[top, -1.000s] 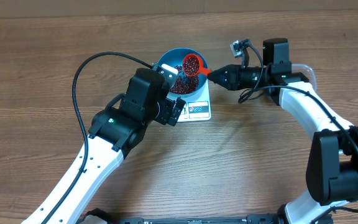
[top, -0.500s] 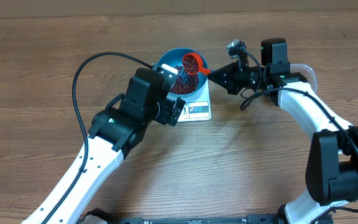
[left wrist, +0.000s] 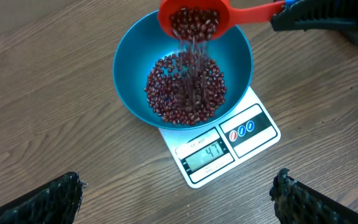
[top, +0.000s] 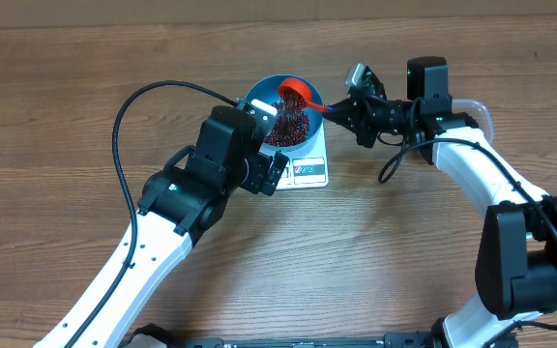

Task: Scoop item into bowl and weigh 150g on scale
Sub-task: 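Tilt the red scoop further to empty beans into the teal bowl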

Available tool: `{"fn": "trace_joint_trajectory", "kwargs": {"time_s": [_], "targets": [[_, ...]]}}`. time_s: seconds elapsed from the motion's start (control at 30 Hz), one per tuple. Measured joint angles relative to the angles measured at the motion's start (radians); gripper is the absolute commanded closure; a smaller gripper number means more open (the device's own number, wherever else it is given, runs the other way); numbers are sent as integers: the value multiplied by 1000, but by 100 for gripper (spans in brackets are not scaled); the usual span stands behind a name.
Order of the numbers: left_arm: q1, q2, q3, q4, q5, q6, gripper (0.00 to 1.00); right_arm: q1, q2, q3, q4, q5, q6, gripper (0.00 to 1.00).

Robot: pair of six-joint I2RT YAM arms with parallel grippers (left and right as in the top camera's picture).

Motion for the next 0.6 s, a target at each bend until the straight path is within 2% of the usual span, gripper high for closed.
{"fn": "trace_joint_trajectory", "kwargs": {"time_s": [0.3,0.6], "targets": [[0,0,0,0,0,0,1,0,0,0,101,77,-57,96],[0,0,0,0,0,0,0,0,0,0,129,109,-64,96]]}}
